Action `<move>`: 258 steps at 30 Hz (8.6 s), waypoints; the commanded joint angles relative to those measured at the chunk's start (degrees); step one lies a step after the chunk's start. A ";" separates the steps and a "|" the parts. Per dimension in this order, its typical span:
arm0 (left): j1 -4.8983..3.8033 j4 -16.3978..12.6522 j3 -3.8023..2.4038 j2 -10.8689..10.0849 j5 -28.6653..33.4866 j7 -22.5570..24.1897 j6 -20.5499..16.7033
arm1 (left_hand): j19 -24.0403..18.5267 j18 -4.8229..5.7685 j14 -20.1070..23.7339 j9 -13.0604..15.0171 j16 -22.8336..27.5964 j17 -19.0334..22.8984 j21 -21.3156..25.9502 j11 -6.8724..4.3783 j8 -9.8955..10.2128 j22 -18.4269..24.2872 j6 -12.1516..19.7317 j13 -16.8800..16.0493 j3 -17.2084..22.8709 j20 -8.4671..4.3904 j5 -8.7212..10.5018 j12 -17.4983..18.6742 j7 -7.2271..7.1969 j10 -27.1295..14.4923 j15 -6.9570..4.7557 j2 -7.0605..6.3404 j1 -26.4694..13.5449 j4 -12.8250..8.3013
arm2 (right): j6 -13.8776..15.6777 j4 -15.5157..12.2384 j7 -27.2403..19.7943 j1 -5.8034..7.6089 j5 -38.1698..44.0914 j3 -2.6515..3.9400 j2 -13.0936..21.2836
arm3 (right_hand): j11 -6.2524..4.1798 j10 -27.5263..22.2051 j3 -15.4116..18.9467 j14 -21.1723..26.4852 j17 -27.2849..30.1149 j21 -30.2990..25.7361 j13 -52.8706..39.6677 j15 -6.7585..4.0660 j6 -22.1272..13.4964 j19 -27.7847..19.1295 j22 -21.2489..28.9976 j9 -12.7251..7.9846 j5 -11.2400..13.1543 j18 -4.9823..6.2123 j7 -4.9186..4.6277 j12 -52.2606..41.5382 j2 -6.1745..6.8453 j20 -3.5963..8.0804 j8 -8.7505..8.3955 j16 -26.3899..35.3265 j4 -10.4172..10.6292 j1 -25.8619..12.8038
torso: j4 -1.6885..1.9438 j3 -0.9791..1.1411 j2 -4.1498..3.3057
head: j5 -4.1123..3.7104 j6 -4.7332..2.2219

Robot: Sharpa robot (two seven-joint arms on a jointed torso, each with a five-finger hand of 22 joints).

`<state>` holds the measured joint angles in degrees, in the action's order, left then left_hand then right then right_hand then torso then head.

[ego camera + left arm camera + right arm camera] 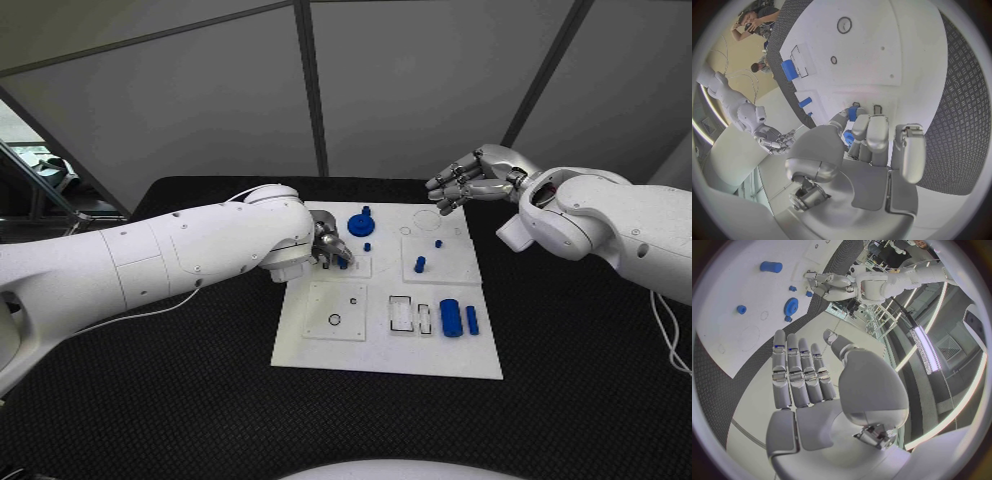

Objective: Assemble the parts on the task board

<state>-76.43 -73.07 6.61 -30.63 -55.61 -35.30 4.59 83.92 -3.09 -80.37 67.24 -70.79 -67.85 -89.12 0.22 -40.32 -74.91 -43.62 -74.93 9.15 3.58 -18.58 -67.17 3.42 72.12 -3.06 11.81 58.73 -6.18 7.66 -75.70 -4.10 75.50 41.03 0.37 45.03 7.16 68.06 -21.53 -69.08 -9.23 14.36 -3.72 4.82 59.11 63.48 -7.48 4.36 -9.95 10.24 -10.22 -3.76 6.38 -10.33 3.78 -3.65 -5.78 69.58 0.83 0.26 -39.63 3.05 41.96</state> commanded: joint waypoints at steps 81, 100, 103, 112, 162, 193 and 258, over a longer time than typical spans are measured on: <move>-0.53 0.79 0.08 0.60 0.24 -2.01 6.02 | 6.08 3.09 -1.31 -0.31 -1.02 -0.92 -0.88 -0.53 -0.59 -15.09 -0.06 -0.55 3.22 -0.57 3.06 -1.51 -0.15 0.76 -0.34 2.91 7.07 -3.30 | -1.53 0.20 -0.01 0.10 0.62 0.00 -0.28 | 0.19 -0.58 0.52 0.56 0.26 -0.52 0.03 0.21 -0.43 0.29 0.29 -0.09 -0.35 0.15 0.00 0.21 -0.49 -0.36 -0.17 0.15 -0.01 -0.22 | -0.02 -0.01 -0.02 | -0.05 0.24; -0.74 3.41 0.08 2.30 0.24 -2.87 5.31 | 6.08 3.09 -1.31 -0.47 -0.89 -0.77 -0.88 -0.44 -0.53 -15.09 -0.14 -0.29 3.31 -0.48 7.51 -1.47 -0.09 0.78 -0.24 2.92 4.67 -2.84 | -1.48 0.27 0.01 0.09 0.64 -0.01 -0.49 | 0.20 -0.60 0.54 0.58 0.30 -0.58 0.03 0.21 -0.44 0.30 0.34 -0.09 -0.36 0.15 0.00 0.21 -0.50 -0.37 -0.16 0.14 -0.02 -0.21 | -0.05 0.02 -0.01 | 0.06 0.37; -0.77 3.62 0.08 2.42 0.24 -2.96 5.58 | 6.08 3.09 -1.30 -0.62 -0.85 -0.72 -0.88 -0.52 -0.58 -15.09 -0.48 -0.25 2.17 -0.44 11.45 -1.57 -0.34 0.81 -0.34 2.39 3.43 -2.10 | -1.46 0.27 0.03 0.09 0.66 -0.01 -0.49 | 0.20 -0.60 0.54 0.58 0.30 -0.58 0.03 0.21 -0.44 0.30 0.34 -0.09 -0.36 0.15 0.00 0.21 -0.50 -0.37 -0.16 0.14 -0.02 -0.21 | -0.03 0.00 -0.01 | -0.07 0.36; -0.82 3.93 0.08 2.64 0.24 -3.25 6.32 | 6.08 3.09 -1.28 -0.94 -0.78 -0.65 -0.88 -0.68 -0.72 -15.09 -1.25 -0.20 -2.17 -0.62 15.67 -1.78 -0.44 0.76 -0.44 0.11 1.23 -0.24 | -1.47 0.28 0.06 0.09 0.66 -0.01 -0.51 | 0.25 -0.71 0.68 0.65 0.42 -0.76 0.03 0.26 -0.53 0.33 0.47 -0.10 -0.34 0.14 -0.05 0.21 -0.44 -0.42 -0.18 0.15 -0.03 -0.29 | 0.02 -0.02 0.03 | -0.07 0.40; -0.83 3.79 0.05 2.39 1.58 -2.87 6.42 | 6.08 3.09 -1.36 -1.05 -0.73 -0.71 -0.88 -1.26 -0.88 -15.09 -1.24 -0.08 -10.08 -1.02 15.74 -2.19 -1.07 0.61 -0.88 2.40 6.53 4.21 | -2.15 0.49 0.30 0.08 0.77 -0.04 -0.56 | 0.30 -0.84 0.82 0.77 0.58 -1.00 0.02 0.32 -0.63 0.34 0.66 -0.11 -0.35 0.14 -0.10 0.21 -0.49 -0.48 -0.18 0.15 0.00 -0.38 | 0.05 0.02 0.06 | 0.02 0.45; -0.86 3.28 0.04 2.24 2.38 -3.74 9.83 | 6.08 3.09 -1.58 -1.19 -1.19 -1.23 -0.88 -1.08 -0.68 -15.09 -0.97 -0.08 -6.55 -1.04 15.79 -2.28 -0.83 0.81 -0.79 4.84 11.72 -0.78 | -2.36 0.57 0.43 0.08 0.81 -0.06 -0.55 | 0.30 -0.84 0.82 0.77 0.58 -1.00 0.02 0.32 -0.63 0.34 0.66 -0.11 -0.35 0.14 -0.10 0.21 -0.49 -0.48 -0.18 0.15 0.00 -0.38 | 0.01 0.00 -0.01 | 0.08 0.70; -1.69 4.80 0.05 3.39 2.55 -5.08 10.34 | 6.08 3.09 -1.20 -0.68 -0.64 -0.66 -0.88 -0.77 -1.62 -15.09 -1.85 0.50 -16.00 -0.81 15.82 -2.00 -0.53 0.20 -0.59 -0.66 0.90 10.35 | -2.77 0.78 0.40 0.07 1.12 -0.06 -0.86 | 0.33 -1.02 0.99 0.91 0.92 -1.49 0.00 0.36 -0.78 0.50 1.05 -0.12 -0.35 0.17 -0.13 0.18 -0.50 -0.54 -0.17 0.12 -0.32 -0.09 | 0.00 0.00 0.02 | 0.12 0.65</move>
<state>-78.29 -68.09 6.54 -27.25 -53.50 -39.58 14.70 83.92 -3.09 -81.79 66.48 -71.51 -68.43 -89.79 -0.59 -41.75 -74.91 -45.17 -74.38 -6.88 2.77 -3.01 -68.95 2.75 72.48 -3.68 11.22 60.07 3.89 5.34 -74.90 -3.37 75.47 42.09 0.28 44.23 7.37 67.44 -20.75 -68.68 -8.39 13.04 -3.72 5.22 58.71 63.70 -6.49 4.30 -9.95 10.24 -10.23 -3.76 6.16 -10.55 3.78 -3.65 -5.95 69.36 0.83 0.24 -39.62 3.15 42.62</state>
